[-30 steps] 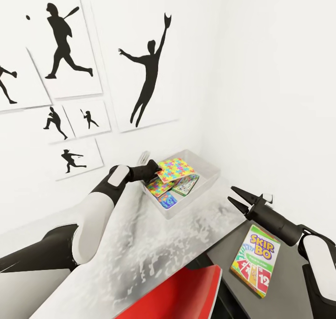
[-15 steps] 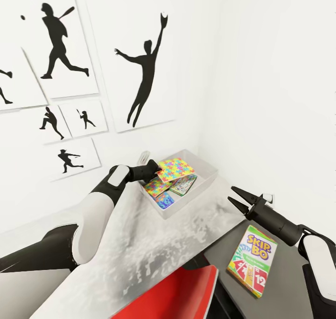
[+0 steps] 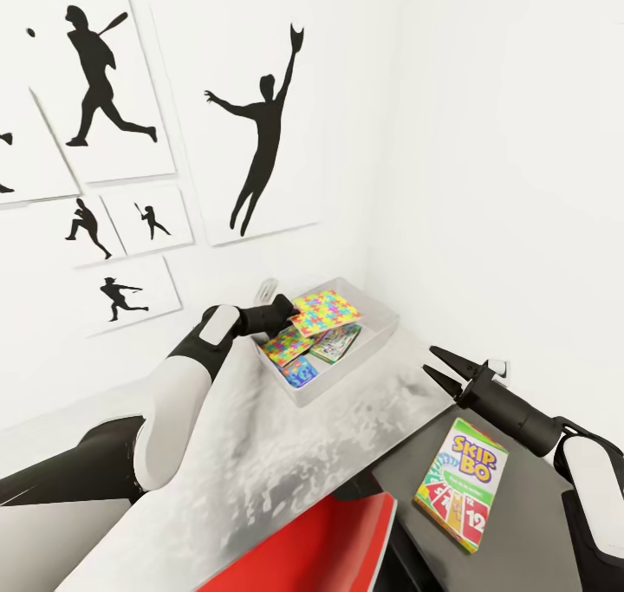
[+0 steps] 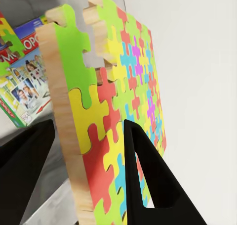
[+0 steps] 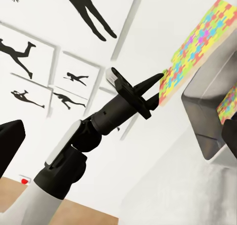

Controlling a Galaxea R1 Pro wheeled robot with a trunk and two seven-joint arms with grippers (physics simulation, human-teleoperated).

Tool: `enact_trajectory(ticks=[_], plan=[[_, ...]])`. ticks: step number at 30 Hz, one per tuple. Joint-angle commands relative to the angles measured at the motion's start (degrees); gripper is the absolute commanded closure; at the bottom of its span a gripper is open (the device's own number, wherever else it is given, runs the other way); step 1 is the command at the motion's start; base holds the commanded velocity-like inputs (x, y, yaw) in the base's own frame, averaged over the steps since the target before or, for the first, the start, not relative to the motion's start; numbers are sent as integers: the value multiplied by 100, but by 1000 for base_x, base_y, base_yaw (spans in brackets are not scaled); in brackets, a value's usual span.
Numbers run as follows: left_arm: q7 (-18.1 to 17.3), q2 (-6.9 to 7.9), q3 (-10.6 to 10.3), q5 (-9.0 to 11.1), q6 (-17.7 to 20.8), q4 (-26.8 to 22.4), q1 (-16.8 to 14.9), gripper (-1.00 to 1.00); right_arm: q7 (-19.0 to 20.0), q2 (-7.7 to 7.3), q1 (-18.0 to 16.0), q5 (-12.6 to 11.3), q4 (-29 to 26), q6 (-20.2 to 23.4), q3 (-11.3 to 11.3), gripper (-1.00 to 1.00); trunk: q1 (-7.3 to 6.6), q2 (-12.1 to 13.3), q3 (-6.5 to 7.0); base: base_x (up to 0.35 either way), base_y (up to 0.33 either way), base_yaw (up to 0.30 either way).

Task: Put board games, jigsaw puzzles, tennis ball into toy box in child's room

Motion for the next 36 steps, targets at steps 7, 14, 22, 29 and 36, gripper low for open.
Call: enact_trajectory(ticks=[7,14,22,29,36], plan=[[-21,-6,53,-29,35,-6,-6,100,49,0,-6,44,1,24,-12,-100,3,-11,-12,0,-21,0],[-19,-6,49,-29,35,-10,-6,100,70,0,-8,47,-1,24,-16,-100,3,-11,-12,0,-1,0],[-10,-6,44,-29,50,-14,-6,100,91,0,-6,43,-16,24,-68,-100,3,-11,-12,0,0,0],[-6,-6,43,-29,69,-15,-6,100,89,0,-7,41,-17,24,-69,-100,3,-11,-12,0,0,0],[32,-6,39,-29,93,-15,-14,100,83,0,-8,45,-17,24,-69,-100,3,-11,-12,0,0,0]])
